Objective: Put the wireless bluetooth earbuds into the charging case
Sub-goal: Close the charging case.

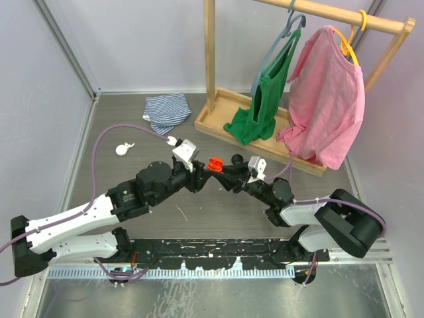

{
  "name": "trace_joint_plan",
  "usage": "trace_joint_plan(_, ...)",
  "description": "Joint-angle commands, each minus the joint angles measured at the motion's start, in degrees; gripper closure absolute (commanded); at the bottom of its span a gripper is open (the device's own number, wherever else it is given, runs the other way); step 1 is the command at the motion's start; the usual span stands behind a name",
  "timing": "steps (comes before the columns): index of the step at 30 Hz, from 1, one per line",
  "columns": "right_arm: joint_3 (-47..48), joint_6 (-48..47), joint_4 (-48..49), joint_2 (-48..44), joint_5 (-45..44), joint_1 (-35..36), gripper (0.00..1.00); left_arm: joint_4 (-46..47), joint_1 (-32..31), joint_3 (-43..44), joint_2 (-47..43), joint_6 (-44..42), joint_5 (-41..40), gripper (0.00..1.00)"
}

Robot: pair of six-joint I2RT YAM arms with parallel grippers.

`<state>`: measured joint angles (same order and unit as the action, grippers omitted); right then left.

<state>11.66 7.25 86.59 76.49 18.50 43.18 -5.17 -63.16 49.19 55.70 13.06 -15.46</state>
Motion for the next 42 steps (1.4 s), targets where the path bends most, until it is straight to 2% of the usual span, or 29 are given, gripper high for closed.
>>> trace_joint_plan(1, 0.4, -1.1, 9.4, -1.2, -0.6, 0.1, 0.99, -2.6, -0.1, 3.4, -1.2, 1.5, -4.5, 0.56)
trace_joint_plan(5, 0.4, -0.8, 9.4, -1.3, 0.2, 0.1, 0.99, -5.2, 0.2, 4.2, 0.0, 1.8, -8.1, 0.49)
trace_joint_plan(8, 0.6, -0.5, 9.3, -1.1, 1.3, 0.1, 0.99, -6.3, 2.5, 4.4, 0.3, 3.5, -6.1, 0.45)
trace_joint_plan(18, 2.2, 1.8, 9.3, 0.5, 7.0, 0.1, 0.99, -6.1, 17.6, 2.8, 0.1, 16.4, 21.3, 0.24)
trace_joint_plan(25, 4.1, 4.0, 9.2, 2.2, 11.1, 0.1, 0.99, -2.0, 23.1, 0.7, 0.8, 23.0, 32.0, 0.18)
trace_joint_plan(33, 5.9, 6.3, 9.2, 3.5, 14.5, 0.1, 0.99, 1.8, 24.1, 0.4, 4.6, 26.0, 38.8, 0.22)
trace_joint_plan(42, 6.7, 7.8, 9.7, 5.0, 15.6, 0.1, 0.99, 7.6, 24.3, -1.1, 5.7, 28.1, 44.0, 0.37)
